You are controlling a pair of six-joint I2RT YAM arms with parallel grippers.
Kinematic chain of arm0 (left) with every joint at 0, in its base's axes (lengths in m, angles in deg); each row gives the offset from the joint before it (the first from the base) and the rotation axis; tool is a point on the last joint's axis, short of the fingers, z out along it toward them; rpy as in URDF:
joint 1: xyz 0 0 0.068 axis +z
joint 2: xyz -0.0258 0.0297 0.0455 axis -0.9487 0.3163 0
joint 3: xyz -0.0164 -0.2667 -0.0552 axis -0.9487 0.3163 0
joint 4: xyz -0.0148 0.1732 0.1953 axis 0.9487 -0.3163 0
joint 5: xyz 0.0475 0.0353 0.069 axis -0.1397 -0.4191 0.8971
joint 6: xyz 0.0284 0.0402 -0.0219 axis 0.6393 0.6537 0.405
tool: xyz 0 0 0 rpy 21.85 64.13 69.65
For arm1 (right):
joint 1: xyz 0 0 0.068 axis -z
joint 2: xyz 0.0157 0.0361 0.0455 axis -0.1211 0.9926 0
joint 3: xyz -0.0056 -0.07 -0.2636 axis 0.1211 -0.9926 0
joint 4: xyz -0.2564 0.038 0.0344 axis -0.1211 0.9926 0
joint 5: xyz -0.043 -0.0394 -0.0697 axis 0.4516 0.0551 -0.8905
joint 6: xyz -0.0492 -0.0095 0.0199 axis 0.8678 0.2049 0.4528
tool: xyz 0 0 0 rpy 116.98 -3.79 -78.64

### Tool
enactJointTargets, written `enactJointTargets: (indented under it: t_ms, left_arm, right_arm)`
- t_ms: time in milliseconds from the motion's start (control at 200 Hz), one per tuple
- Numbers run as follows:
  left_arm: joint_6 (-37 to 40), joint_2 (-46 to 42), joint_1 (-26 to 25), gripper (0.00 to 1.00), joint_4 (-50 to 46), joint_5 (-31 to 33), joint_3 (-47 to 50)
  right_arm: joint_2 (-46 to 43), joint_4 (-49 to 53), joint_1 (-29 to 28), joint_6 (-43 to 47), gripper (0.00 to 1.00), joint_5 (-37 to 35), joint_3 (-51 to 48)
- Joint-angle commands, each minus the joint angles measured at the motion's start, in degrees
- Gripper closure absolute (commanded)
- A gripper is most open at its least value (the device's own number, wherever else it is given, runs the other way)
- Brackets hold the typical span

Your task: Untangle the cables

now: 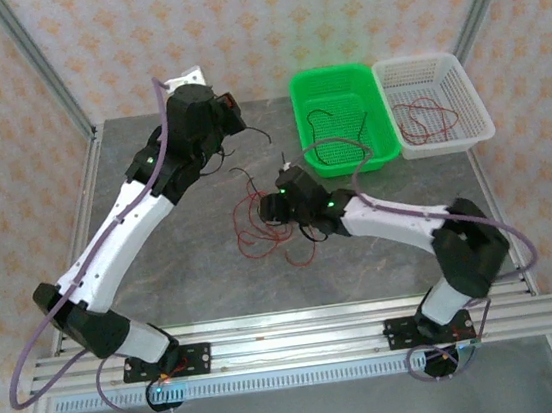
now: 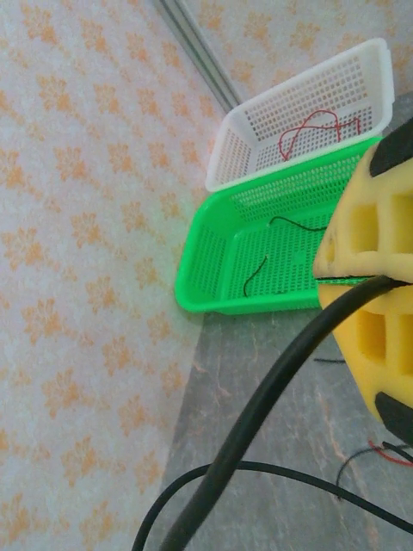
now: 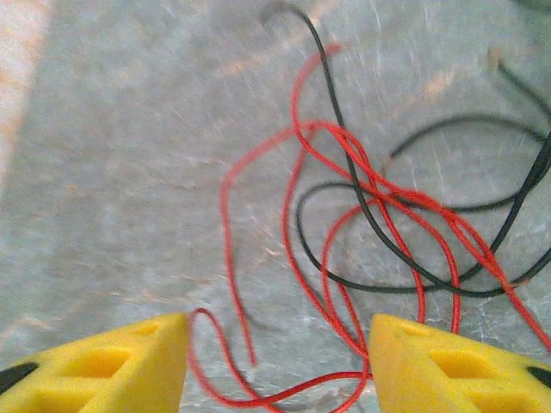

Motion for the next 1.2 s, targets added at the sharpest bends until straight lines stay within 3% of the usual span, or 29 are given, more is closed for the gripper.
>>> enactJointTargets:
  t_ms: [0, 355, 836, 1196]
  left_arm:
    - [3.53, 3.3, -0.73, 1.0, 3.04, -3.74, -4.76]
    - [6.51, 14.65, -1.76, 1.0, 13.52, -12.27, -11.05]
    - [8.44, 34.11, -4.06, 1.0, 30.49, -24.31, -19.84]
    - [7.92, 47.65, -5.12, 1.0, 31.58, -21.89, -27.69]
  right_arm:
    - [-5.76, 3.84, -0.13, 0.63, 0.42, -5.53, -1.98]
    - [-20.34, 14.83, -0.08, -2.63, 0.41, -14.85, -4.58]
    - [-35.53, 22.62, -0.13, -9.57, 0.42, -18.13, -13.44]
    - [-39.43, 25.9, -0.11, -11.27, 0.42, -19.06, -15.74]
